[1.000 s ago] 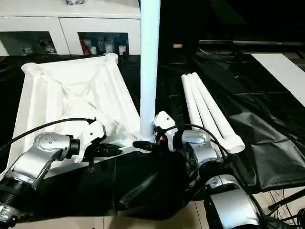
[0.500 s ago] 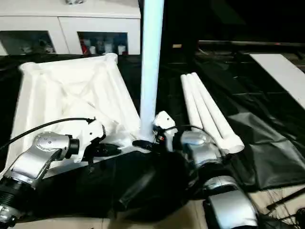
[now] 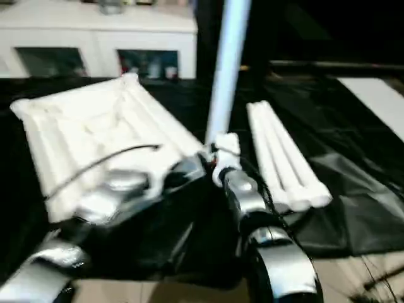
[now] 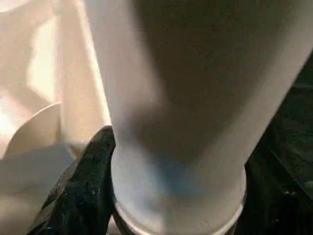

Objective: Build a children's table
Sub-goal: Rotate leg to tighten

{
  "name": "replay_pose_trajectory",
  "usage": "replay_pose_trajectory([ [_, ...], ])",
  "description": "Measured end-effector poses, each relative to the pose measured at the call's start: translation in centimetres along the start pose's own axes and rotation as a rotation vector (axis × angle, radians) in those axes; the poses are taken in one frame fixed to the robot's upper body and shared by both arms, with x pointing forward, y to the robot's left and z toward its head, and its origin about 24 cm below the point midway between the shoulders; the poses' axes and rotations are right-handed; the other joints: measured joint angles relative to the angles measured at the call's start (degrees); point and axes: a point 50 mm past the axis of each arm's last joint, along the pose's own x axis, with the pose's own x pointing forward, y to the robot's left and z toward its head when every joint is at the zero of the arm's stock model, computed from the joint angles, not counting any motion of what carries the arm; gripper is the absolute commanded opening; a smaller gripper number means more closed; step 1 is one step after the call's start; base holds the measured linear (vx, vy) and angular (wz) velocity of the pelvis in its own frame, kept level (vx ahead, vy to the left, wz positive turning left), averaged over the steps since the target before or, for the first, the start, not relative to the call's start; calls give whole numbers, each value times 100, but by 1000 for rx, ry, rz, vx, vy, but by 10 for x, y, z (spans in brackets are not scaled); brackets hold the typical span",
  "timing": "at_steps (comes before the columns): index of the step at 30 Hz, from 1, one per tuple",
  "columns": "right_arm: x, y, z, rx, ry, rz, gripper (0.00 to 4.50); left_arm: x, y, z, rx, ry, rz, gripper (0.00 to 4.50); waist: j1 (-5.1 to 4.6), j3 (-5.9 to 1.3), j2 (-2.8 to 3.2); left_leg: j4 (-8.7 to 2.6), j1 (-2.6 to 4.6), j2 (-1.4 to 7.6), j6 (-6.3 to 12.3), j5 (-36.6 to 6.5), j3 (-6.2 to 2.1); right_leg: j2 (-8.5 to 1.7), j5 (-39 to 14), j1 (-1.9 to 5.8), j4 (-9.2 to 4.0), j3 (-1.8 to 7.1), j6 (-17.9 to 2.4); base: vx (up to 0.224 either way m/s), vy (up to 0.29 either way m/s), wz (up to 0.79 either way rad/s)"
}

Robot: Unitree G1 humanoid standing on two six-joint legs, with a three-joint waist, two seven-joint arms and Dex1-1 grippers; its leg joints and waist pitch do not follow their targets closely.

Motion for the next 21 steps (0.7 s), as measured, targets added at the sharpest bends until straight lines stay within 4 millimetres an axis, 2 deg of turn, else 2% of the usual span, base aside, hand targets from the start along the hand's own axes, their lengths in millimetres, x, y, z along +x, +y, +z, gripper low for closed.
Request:
replay_pose_trajectory([
  [6,0,-1,1,-9,2,-32,273,4,-1,2,8,-11,-2,0,0,-10,16,0,-15,-4,1,1,0,-11,-2,19,-24,-5,11,0,0,0],
  [7,0,-1,1,-8,2,-33,308,5,-1,2,9,-11,-3,0,1,-10,17,0,-16,-4,2,1,0,-12,-2,19,-24,-6,17,0,0,0],
  [9,0,-2,1,5,-5,-32,345,6,0,2,25,-15,-2,0,-3,-10,18,-10,-17,-4,2,1,1,-12,-7,19,-23,-5,36,0,0,0],
  [11,1,3,1,10,-9,-7,352,5,5,1,33,-17,27,0,-39,-8,16,-24,-19,-4,2,1,1,-11,-19,11,-23,-8,62,0,0,0],
  [13,1,4,1,-2,-18,2,377,5,8,2,35,-22,44,0,-47,-2,7,-39,-22,-4,1,1,-2,-11,-19,3,-23,-14,68,0,0,0],
  [19,-4,-9,8,-22,-65,-13,377,7,9,9,75,-88,69,0,12,13,-3,-59,-92,7,46,43,-1,0,19,-75,-12,-24,57,0,0,0],
  [20,-5,-11,10,-26,-77,-12,387,8,10,10,72,-107,85,44,16,16,0,-59,-112,13,69,88,-2,5,20,-88,-13,-30,58,0,0,0],
  [21,-7,-16,12,-32,-89,-16,387,8,12,12,39,-145,109,55,15,27,-11,-53,-133,12,76,93,-1,4,22,-101,-16,-29,60,0,0,0],
])
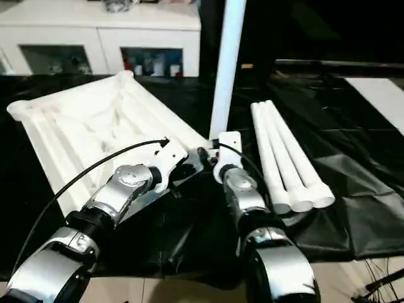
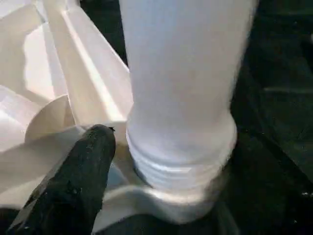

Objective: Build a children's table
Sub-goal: Rotate leg to tighten, then rotate table base

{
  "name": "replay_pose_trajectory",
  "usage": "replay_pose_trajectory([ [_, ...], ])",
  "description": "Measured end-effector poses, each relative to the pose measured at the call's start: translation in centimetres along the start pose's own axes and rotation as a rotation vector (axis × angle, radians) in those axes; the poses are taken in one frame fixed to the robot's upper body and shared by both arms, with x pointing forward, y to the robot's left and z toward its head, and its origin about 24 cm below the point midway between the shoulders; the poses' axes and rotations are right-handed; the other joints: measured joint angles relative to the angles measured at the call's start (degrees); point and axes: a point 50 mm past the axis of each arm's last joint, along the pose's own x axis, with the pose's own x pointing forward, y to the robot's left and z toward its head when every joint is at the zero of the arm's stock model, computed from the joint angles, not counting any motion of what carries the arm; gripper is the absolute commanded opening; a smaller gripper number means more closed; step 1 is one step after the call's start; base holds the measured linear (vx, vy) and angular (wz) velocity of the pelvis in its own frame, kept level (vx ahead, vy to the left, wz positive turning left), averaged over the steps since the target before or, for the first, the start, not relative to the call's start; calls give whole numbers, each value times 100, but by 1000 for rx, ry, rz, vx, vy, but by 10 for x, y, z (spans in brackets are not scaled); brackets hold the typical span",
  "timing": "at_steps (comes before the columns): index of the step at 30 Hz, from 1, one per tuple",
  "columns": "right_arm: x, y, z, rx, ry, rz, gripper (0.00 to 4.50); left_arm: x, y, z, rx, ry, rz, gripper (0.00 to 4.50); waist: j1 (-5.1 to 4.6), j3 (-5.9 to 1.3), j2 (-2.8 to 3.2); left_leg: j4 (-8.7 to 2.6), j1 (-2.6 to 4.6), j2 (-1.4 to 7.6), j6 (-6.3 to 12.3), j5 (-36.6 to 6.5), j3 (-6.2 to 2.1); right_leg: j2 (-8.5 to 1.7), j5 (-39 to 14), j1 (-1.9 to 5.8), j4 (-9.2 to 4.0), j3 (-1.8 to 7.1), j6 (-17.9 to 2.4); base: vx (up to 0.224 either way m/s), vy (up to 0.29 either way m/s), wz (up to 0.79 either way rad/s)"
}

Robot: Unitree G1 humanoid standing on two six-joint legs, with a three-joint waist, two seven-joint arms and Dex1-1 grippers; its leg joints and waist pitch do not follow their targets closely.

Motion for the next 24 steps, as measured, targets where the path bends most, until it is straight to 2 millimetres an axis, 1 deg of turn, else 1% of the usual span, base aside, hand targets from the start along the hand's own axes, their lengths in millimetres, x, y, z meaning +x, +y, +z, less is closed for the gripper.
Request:
replay_pose_trajectory([
  [1,-1,-2,1,-4,-6,-5,387,0,1,2,-27,-24,15,55,-5,13,-11,9,-11,0,5,2,1,0,2,-9,0,2,1,0,0,0],
  [2,-2,-7,3,-11,-14,-14,387,0,5,6,-68,-59,34,71,-16,37,-43,19,-39,1,19,9,1,-1,4,-31,2,1,1,0,0,0],
  [3,-4,-8,4,-23,-20,-13,387,-2,11,12,-88,-90,68,84,-26,47,-60,36,-85,3,24,7,0,-1,10,-68,4,-1,2,0,0,0],
  [4,-5,-9,4,-25,-20,-14,387,-3,16,15,-95,-110,94,84,-41,49,-62,44,-109,3,29,5,1,-1,28,-88,4,1,12,0,0,0],
  [5,-6,-10,3,-28,-17,-11,387,-6,22,18,-99,-123,122,84,-53,50,-65,47,-115,2,36,2,4,-1,33,-94,3,4,15,0,0,0],
  [6,-7,-11,2,-31,-16,-9,387,-8,28,21,-96,-136,152,99,-60,57,-76,51,-116,3,46,-4,5,-1,33,-95,4,3,15,0,0,0],
  [8,-12,-14,1,-49,3,22,387,-19,46,28,-88,-172,243,105,-68,69,-95,53,-113,7,51,-7,4,0,33,-95,4,0,14,0,0,0],
  [9,-15,-14,-2,-64,23,48,387,-29,58,31,-78,-186,306,114,-74,73,-102,53,-110,9,52,-7,4,2,32,-95,5,1,13,0,0,0],
  [11,-18,-14,-10,-82,67,81,387,-45,76,35,-69,-205,393,133,-77,75,-104,53,-109,12,51,-6,4,4,31,-94,5,1,10,0,0,0],
  [12,-19,-9,-13,-94,89,109,387,-63,89,35,-42,-209,460,138,-102,78,-99,52,-102,13,50,-6,9,4,30,-94,6,8,10,0,0,0],
  [14,-19,-3,-18,-99,112,134,387,-97,107,27,7,-168,564,144,-168,83,-92,51,-97,17,49,-7,12,7,28,-96,13,8,5,0,0,0],
  [15,-20,-4,-20,-103,125,129,387,-117,118,18,23,-122,637,170,-179,86,-87,50,-100,17,45,-5,12,8,27,-96,14,3,5,0,0,0],
  [17,-20,-4,-20,-111,130,119,387,-149,130,4,64,-27,739,177,-185,87,-86,52,-100,18,39,-4,11,8,27,-94,14,3,5,0,0,0],
  [18,-20,-4,-20,-114,133,116,387,-169,135,-6,84,44,803,180,-192,88,-86,54,-101,17,35,-6,11,7,27,-93,13,4,5,0,0,0],
  [19,-20,-5,-20,-115,138,110,387,-180,139,-12,84,86,843,199,-178,89,-89,59,-104,17,27,-9,11,6,27,-92,13,3,5,0,0,0],
  [20,-19,-4,-20,-112,140,112,387,-194,140,-18,100,133,884,199,-175,89,-91,61,-105,17,12,-15,10,6,27,-91,11,3,5,0,0,0],
  [21,-19,-3,-20,-111,142,113,387,-210,142,-25,108,189,932,221,-164,90,-94,64,-105,16,10,-15,9,5,27,-88,12,4,5,0,0,0],
  [23,-19,-3,-20,-109,150,119,387,-227,143,-31,122,258,985,221,-121,93,-118,65,-103,15,1,-13,9,4,30,-86,13,6,5,0,0,0],
  [24,-20,-2,-21,-110,154,124,387,-233,143,-33,126,286,1010,231,-69,95,-127,67,-101,15,-5,-9,7,4,34,-84,14,5,5,0,0,0],
])
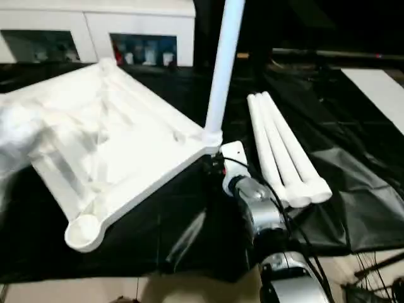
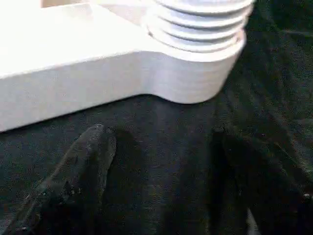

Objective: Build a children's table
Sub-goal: Rotate table base

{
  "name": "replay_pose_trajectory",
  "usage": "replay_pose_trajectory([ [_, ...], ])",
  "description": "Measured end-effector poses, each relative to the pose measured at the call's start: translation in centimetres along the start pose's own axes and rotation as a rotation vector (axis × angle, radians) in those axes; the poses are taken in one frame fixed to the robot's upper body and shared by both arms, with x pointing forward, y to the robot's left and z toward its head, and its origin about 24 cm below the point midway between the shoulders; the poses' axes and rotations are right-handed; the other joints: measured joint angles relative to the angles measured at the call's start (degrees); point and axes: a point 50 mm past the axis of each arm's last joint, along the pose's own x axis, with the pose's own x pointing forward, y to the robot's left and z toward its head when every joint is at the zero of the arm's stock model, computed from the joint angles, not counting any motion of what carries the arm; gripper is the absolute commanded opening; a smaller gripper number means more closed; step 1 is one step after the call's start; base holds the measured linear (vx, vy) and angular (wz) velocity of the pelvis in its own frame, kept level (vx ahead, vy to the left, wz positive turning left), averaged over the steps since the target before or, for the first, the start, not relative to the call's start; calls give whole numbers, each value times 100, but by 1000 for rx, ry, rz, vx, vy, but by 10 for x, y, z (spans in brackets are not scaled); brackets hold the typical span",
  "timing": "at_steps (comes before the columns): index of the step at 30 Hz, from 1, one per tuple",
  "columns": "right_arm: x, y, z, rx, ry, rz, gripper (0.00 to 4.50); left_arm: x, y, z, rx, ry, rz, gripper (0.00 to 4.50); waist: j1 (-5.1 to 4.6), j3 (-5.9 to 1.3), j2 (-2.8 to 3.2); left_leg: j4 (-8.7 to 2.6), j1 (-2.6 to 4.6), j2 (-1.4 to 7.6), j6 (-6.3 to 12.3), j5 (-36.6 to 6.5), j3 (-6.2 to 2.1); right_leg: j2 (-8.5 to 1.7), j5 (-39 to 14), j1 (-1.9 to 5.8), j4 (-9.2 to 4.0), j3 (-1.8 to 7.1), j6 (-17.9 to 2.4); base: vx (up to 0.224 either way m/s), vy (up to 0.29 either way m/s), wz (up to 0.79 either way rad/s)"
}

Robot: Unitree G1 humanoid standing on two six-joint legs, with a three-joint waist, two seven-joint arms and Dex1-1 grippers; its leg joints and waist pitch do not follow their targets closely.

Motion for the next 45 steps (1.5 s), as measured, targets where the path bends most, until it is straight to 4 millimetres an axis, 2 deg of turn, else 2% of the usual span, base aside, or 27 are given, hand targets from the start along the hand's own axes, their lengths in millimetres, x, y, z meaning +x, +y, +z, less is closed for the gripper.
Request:
replay_pose_trajectory([
  [2,1,4,0,-5,1,18,387,-7,3,-10,25,55,20,263,19,-2,-6,2,10,0,-6,3,0,0,6,8,1,4,-1,0,0,0],
  [5,3,9,-1,-9,5,35,387,-14,-1,-22,44,132,10,270,41,-1,-14,4,11,0,-27,19,-5,0,14,10,8,2,0,0,0,0],
  [7,6,13,0,-8,2,46,387,-18,-9,-28,54,171,-25,298,36,-2,-16,6,13,0,-33,24,-7,0,21,9,10,2,1,0,0,0],
  [10,10,18,5,-11,-6,62,387,-23,-24,-30,52,203,-122,312,27,-2,-18,6,13,0,-45,32,-10,1,27,8,13,3,0,0,0,0],
  [11,11,19,6,-12,-10,65,387,-25,-31,-29,45,203,-176,312,28,-2,-17,6,13,0,-46,32,-11,1,27,8,13,3,0,0,0,0],
  [13,13,21,7,-11,-6,72,387,-29,-46,-29,37,214,-282,351,24,-2,-17,7,13,0,-50,35,-11,2,28,7,17,2,-1,0,0,0],
  [14,14,21,8,-13,-5,73,387,-31,-51,-29,31,220,-332,351,26,-1,-16,7,11,-1,-51,36,-12,2,28,6,19,2,-1,0,0,0],
  [17,15,22,10,-18,-12,92,387,-41,-68,-21,37,198,-488,378,57,-1,-14,9,12,-1,-50,37,-15,2,28,7,22,0,-1,0,0,0],
  [24,19,31,13,-32,-31,164,387,-61,-100,-6,41,150,-778,436,9,3,-8,32,15,1,-50,38,-17,2,28,3,56,5,-1,0,0,0],
  [29,19,36,11,-40,-27,228,387,-68,-127,4,42,104,-910,447,34,10,4,59,14,0,-50,39,-27,1,28,8,76,5,-1,0,0,0],
  [34,19,45,13,-78,-33,297,387,-72,-165,25,27,24,-1033,447,4,20,27,89,11,0,-50,38,-36,1,40,12,88,9,-8,0,0,0],
  [41,11,23,30,-105,-82,195,387,-57,-203,40,-31,-64,-1013,447,23,48,117,96,4,-4,-47,41,-42,2,46,12,89,10,-6,0,0,0],
  [42,9,18,34,-107,-89,174,387,-55,-205,42,-32,-74,-1003,447,17,48,118,95,4,-2,-47,41,-43,2,46,11,88,8,-6,0,0,0],
  [45,1,-8,46,-144,-48,70,387,-46,-214,49,-31,-122,-939,447,27,60,171,103,-5,-6,-45,43,-48,2,51,12,85,10,1,0,0,0],
])
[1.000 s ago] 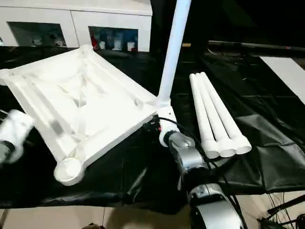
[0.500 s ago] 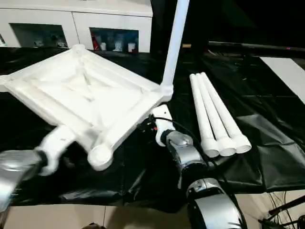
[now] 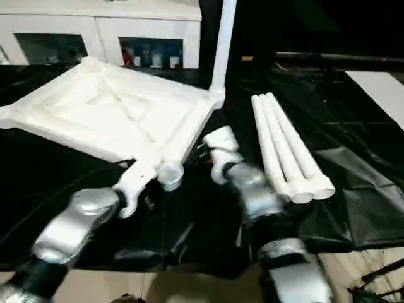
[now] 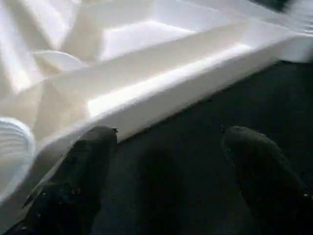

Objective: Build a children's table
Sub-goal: Rotate table base, then pick table leg

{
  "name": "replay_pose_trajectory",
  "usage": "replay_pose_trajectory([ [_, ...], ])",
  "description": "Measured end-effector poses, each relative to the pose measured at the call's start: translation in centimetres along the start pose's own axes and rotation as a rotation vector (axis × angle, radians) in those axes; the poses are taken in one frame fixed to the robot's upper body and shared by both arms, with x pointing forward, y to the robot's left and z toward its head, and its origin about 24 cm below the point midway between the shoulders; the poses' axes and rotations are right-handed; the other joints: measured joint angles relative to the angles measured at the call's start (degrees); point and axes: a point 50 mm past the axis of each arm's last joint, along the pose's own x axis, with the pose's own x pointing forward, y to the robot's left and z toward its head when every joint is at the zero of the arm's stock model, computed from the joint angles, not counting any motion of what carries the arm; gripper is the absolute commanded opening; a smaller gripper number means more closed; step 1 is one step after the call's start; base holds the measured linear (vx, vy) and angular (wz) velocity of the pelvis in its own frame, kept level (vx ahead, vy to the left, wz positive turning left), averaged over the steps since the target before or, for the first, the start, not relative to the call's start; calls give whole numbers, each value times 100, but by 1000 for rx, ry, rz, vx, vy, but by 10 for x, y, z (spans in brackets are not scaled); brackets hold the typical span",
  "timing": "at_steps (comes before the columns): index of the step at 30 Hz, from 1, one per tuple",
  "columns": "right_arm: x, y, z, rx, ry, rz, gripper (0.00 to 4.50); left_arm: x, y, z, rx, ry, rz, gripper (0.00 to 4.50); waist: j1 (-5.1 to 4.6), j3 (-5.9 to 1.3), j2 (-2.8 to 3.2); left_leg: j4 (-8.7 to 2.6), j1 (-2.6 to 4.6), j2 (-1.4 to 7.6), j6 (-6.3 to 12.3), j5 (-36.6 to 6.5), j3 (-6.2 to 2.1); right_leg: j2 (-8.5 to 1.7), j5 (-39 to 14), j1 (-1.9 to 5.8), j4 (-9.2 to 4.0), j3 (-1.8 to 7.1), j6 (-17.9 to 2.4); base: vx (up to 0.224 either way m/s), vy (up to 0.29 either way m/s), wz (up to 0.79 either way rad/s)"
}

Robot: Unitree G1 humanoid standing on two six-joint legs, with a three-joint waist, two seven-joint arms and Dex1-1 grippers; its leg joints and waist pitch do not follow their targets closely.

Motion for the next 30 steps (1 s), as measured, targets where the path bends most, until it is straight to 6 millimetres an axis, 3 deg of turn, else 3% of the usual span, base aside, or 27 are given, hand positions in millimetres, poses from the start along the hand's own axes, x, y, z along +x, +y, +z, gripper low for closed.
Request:
replay_pose_trajectory([
  [5,-7,-27,8,-7,97,-96,404,6,-2,18,42,-114,9,449,-31,-1,13,-2,2,3,0,0,0,2,0,-3,3,-4,0,0,0,0],
  [9,-13,-52,28,32,145,-215,443,4,-19,39,67,-251,-139,450,-17,2,24,-2,2,3,0,0,4,1,0,-4,1,-1,0,0,0,0],
  [12,-19,-66,37,50,190,-287,443,-2,-28,41,80,-277,-232,450,-17,1,24,-6,4,3,0,-1,4,1,-2,-4,2,-3,-1,0,0,0],
  [19,-28,-77,8,143,415,-325,443,-23,-37,35,91,-226,-414,450,-19,2,24,-1,5,3,-1,0,8,1,-1,-6,9,1,-1,0,0,0],
  [30,-29,-70,-13,242,531,-318,429,-32,-39,47,96,-231,-470,450,-18,0,25,9,10,3,-3,1,8,0,0,-1,18,3,-1,0,0,0],
])
